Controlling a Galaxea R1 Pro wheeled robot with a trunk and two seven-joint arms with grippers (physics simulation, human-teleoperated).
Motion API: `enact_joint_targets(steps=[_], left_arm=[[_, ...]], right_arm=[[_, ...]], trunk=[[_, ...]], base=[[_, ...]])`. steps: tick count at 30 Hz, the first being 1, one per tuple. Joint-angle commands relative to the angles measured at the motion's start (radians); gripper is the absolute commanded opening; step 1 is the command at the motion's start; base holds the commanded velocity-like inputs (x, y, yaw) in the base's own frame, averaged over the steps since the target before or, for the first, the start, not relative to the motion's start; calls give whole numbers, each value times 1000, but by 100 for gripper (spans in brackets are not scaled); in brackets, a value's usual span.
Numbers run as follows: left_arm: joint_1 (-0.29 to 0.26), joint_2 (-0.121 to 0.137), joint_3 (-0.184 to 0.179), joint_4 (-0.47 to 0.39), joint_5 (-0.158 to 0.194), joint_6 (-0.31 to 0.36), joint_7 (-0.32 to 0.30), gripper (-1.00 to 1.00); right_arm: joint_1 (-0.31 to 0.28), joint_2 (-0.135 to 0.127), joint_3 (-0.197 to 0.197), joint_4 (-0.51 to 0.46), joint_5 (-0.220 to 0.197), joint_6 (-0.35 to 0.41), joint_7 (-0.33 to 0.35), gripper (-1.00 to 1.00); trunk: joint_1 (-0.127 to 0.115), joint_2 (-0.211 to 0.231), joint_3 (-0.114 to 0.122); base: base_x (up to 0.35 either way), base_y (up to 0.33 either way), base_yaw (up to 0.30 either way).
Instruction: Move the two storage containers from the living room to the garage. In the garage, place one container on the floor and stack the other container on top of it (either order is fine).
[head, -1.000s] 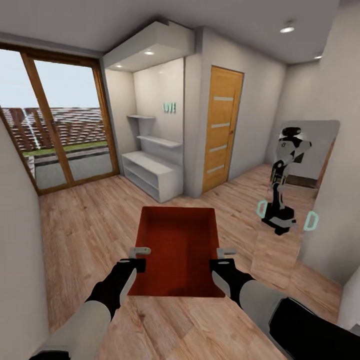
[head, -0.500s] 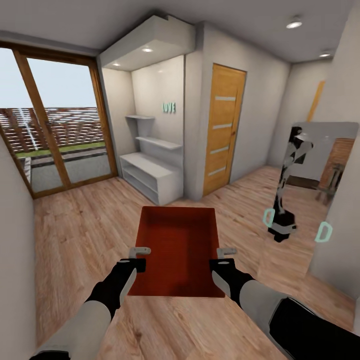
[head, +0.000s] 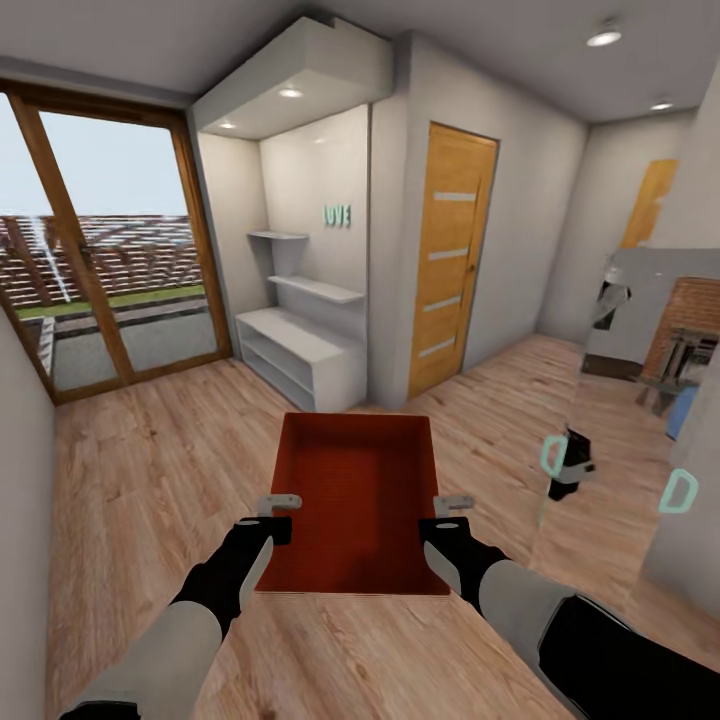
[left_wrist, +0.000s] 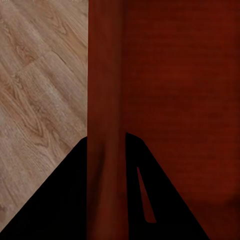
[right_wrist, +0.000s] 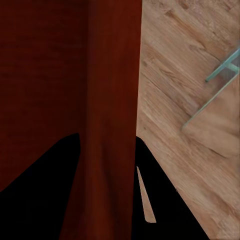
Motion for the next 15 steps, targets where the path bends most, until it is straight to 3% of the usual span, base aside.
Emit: enact_joint_targets(steps=[1,15], left_arm=[[0,-14,3,1,1,10,1,-100],[0,-15,3,1,1,10,1,-100]], right_arm=[[-1,0,50,-29,24,-52,-3,-100],[-1,0,50,-29,24,-52,-3,-100]], trunk=[[1,-2,-2],[1,-2,-2]], base=[[322,0,0],[322,0,0]])
